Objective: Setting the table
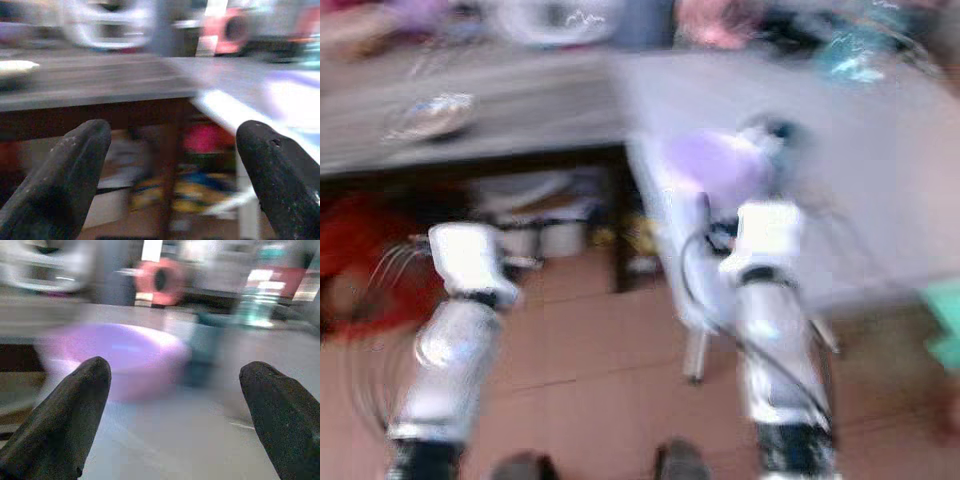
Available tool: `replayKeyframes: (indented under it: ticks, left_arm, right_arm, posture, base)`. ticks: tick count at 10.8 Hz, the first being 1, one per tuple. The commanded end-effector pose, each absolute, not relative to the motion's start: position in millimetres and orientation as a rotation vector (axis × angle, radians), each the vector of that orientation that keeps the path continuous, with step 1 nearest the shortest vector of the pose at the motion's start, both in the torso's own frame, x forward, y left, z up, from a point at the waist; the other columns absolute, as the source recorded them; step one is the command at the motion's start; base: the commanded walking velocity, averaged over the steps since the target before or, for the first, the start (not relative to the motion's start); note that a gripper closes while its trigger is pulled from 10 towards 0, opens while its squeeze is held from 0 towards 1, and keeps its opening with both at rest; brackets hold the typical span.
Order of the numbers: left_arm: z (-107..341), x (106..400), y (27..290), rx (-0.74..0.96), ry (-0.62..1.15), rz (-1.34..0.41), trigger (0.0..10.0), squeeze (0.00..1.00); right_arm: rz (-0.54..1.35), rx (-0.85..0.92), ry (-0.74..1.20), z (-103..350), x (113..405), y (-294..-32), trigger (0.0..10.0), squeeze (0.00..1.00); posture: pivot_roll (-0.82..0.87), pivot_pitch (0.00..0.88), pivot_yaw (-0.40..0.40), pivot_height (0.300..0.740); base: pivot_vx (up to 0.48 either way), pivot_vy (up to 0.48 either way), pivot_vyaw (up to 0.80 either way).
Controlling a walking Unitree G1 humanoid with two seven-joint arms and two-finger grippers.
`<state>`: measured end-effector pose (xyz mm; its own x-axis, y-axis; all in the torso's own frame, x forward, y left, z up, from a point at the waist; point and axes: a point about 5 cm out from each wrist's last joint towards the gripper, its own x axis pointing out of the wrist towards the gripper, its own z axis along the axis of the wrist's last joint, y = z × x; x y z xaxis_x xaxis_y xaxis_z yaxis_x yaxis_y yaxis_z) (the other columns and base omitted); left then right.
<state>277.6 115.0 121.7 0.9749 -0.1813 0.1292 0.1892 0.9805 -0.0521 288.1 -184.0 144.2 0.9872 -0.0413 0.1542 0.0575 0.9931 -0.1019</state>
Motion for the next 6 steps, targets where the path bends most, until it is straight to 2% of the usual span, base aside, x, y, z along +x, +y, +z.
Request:
replayKeyframes:
  ticks: [1, 4, 6]
  left_arm:
    - [121.5, 277.7, 124.7, -0.043, -0.124, -0.163, 10.0, 0.0]
    - [121.2, 278.4, 123.7, -0.044, -0.123, -0.163, 10.0, 0.0]
    - [121.0, 277.7, 124.5, -0.045, -0.123, -0.146, 10.0, 0.0]
  right_arm:
    - [-0.024, -0.094, -0.176, 148.8, 289.5, -175.5, 10.0, 0.0]
    - [-0.018, -0.107, -0.198, 152.9, 292.1, -175.0, 10.0, 0.0]
    - [-0.016, -0.107, -0.212, 155.3, 292.6, -174.8, 10.0, 0.0]
  posture:
    - [-0.08, 0.079, 0.017, 0.74]
    - [-0.08, 0.082, 0.018, 0.74]
    - [-0.08, 0.09, 0.021, 0.74]
  base:
    - [0.0, -0.401, 0.0]
    - [0.0, -0.464, 0.0]
    - [0.0, 0.0, 0.0]
